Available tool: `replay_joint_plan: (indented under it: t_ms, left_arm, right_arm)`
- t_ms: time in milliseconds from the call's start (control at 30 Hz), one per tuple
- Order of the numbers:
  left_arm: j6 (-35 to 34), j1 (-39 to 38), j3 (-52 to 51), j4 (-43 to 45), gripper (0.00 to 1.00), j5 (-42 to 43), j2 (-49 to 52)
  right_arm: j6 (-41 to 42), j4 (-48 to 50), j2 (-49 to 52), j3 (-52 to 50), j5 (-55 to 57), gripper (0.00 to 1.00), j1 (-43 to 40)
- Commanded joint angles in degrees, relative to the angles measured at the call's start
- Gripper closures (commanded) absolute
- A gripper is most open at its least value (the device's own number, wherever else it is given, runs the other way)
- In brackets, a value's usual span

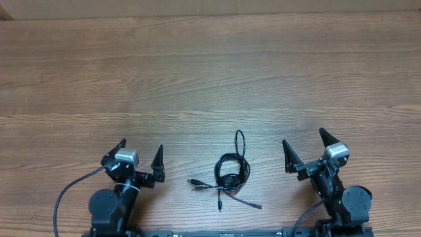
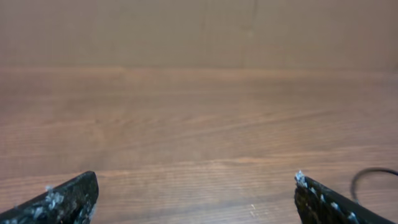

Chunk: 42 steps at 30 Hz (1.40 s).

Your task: Untangle cables

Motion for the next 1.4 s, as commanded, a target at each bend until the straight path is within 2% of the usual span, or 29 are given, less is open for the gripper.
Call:
replay_joint_plan:
  t_ms: [0,200,367,567,733,933,1067,1367]
  left_arm:
    - [0.98,0.26,8.98,-2.95,0.0,6.03,3.76]
    - [3.85,0.26,18.14,-7.74,0.0,11.37,15.52]
    - [8.22,0.24,28.98,-13.14,0.0,15.82,31.65]
    - [15.28,-0.39,44.09,-23.74,0.0,22.34,50.05]
    - [25.7,-5.22,56.08,-35.63,0.0,21.73,64.48]
    - [30.25,-14.03,65.33,-45.22,0.0,14.47,78.79]
    - [30.18,-19.89,67.8,-46.73,0.0,8.66,84.7]
    - [29.79,-27.47,67.87,-43.19,0.0,5.53,90.33]
  right_arm:
    - [-0.11,0.37,-0.5,-0.57,0.55,0.0,-0.07]
    - [-0.11,0.37,-0.5,-0.57,0.55,0.0,-0.07]
    - [-0.11,0.37,-0.5,-0.57,0.55,0.0,-0.07]
    - [-0.11,0.37,-0.5,-0.57,0.55,0.0,-0.07]
    - [-0.11,0.37,-0.5,-0.57,0.55,0.0,-0.07]
    - [-0.11,0.37,-0.5,-0.57,0.55,0.0,-0.07]
    - [-0.11,0.37,-0.5,-0.57,0.55,0.0,-0.07]
    - [-0.11,0.37,-0.5,-0.57,0.55,0.0,-0.07]
